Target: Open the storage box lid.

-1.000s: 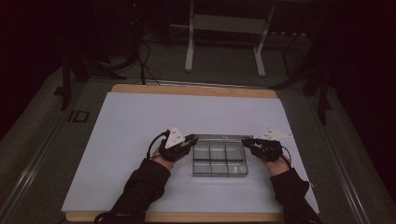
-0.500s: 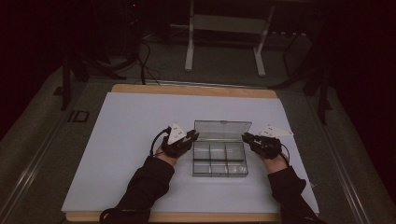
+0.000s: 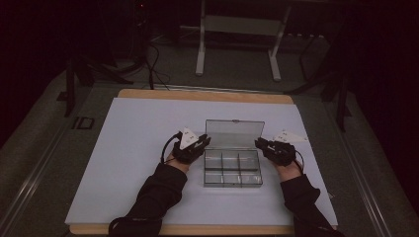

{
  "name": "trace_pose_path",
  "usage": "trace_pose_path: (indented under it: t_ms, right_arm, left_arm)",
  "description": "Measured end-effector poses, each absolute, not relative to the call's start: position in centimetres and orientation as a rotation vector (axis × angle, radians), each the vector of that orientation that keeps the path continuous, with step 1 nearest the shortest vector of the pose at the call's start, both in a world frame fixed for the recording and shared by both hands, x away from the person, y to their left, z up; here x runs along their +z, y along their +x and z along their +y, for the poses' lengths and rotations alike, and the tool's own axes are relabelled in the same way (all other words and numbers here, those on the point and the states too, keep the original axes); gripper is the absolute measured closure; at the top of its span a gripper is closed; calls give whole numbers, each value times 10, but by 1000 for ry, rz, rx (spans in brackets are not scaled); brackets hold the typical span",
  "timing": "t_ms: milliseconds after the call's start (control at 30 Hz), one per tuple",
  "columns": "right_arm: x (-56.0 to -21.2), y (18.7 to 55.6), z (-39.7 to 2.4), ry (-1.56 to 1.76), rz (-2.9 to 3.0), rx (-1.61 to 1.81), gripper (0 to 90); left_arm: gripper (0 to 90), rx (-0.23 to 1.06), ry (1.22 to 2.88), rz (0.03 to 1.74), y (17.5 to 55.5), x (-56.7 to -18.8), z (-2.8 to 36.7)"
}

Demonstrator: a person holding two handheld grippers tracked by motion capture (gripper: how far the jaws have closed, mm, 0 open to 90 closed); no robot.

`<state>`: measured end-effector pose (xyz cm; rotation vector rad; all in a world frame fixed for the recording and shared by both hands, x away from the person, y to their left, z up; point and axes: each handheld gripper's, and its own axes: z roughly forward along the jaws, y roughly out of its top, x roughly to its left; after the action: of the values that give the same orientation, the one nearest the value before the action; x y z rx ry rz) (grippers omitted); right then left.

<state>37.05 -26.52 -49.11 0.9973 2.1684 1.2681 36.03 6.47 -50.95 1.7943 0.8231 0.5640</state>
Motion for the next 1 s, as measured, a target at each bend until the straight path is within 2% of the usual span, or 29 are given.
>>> trace_pose_path:
  t_ms: [567,1000]
  right_arm:
    - [-496,379,-259,1032,2174,1259,681]
    - [-500,384,-256,1060,2186,1221,662]
  left_arm:
    - [704,532,1797,883,371,-512,59]
    - [611,454,1816,940,378,-515,54]
